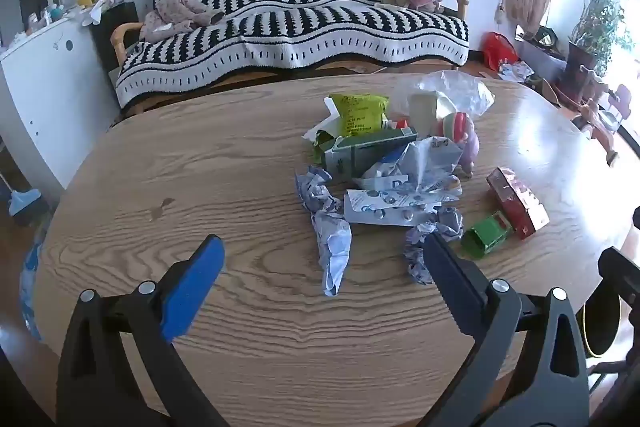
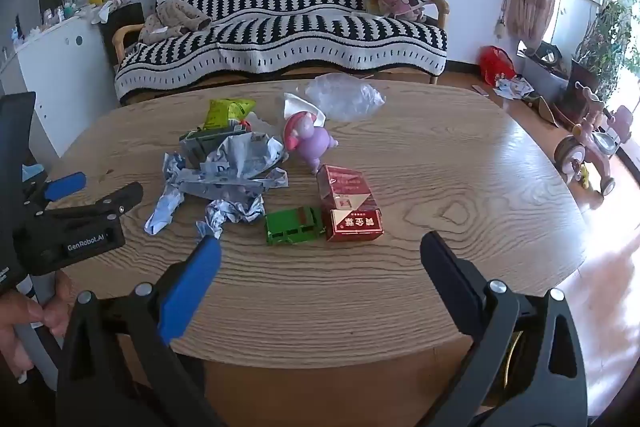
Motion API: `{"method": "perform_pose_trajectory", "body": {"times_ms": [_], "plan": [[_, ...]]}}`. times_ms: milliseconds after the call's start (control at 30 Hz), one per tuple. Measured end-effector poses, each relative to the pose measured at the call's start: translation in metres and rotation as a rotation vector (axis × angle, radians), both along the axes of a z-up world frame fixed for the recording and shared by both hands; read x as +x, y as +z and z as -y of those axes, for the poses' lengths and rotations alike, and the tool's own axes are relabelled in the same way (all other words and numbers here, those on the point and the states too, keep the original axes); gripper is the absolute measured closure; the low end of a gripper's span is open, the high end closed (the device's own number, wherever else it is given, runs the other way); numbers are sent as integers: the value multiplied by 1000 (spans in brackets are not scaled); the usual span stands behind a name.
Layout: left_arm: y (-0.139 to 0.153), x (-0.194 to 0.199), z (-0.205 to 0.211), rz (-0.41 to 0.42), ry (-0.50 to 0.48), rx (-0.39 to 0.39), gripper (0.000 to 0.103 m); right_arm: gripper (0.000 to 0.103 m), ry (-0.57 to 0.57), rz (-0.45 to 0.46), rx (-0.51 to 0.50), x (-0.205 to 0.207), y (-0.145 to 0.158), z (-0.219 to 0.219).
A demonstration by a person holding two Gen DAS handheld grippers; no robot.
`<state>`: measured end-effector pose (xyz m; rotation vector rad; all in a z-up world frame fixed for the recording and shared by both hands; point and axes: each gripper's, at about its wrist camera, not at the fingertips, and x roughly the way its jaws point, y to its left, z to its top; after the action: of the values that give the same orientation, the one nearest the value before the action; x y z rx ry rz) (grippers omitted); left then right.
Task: Collect trash
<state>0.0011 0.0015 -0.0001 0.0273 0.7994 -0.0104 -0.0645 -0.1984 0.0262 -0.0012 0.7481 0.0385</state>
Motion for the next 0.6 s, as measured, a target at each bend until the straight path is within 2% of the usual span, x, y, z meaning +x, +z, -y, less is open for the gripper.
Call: {"method": "perform_pose_trajectory", "body": {"times_ms": [133, 600], "plan": [[0, -1, 2, 18, -7, 23, 6, 6, -1, -10, -8, 0, 0, 1], [-1, -1, 0, 16, -5, 18, 6, 6, -2, -3, 4, 1, 1, -1]]}}
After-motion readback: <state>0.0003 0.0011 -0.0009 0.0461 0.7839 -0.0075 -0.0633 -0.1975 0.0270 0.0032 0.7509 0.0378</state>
